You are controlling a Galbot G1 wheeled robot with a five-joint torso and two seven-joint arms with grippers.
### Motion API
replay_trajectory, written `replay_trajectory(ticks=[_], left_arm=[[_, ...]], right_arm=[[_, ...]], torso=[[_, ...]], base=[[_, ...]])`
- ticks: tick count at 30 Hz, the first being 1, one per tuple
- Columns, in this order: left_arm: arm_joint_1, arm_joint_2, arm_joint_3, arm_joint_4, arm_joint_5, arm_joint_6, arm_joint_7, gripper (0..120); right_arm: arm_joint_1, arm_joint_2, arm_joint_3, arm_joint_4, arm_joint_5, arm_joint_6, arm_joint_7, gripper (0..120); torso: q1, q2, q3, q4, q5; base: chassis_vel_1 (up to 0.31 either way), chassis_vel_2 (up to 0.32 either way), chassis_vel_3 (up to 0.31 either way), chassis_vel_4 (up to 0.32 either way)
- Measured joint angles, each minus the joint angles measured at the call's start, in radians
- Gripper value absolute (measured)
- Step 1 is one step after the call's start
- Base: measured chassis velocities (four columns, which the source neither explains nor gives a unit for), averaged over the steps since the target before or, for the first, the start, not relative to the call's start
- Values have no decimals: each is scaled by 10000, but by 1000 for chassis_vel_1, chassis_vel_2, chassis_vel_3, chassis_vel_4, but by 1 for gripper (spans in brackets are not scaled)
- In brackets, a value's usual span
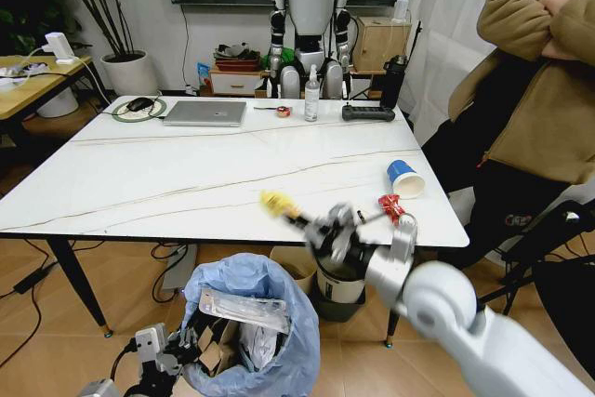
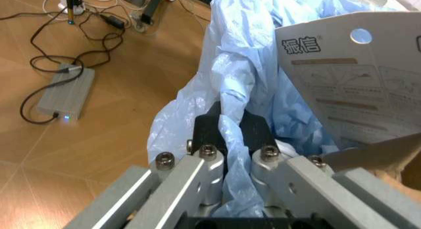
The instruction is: Pick up the trash bin and place the trash from the table into it.
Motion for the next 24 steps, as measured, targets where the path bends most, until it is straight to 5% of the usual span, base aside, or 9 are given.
replay_trajectory(ticks=[10, 24], left_arm=[[-47, -11, -1, -46, -42, 60, -53, 0], [-163, -18, 65, -13, -64, 90, -88, 0]], right_arm=[[-52, -217, -1229, -45, -360, 259, -20, 0], [-73, 167, -434, -629, -1486, 243, 592, 52]], torso=[[1, 0, 2, 2, -1], [3, -3, 2, 0, 0]], base=[[0, 0, 0, 0], [0, 0, 0, 0]])
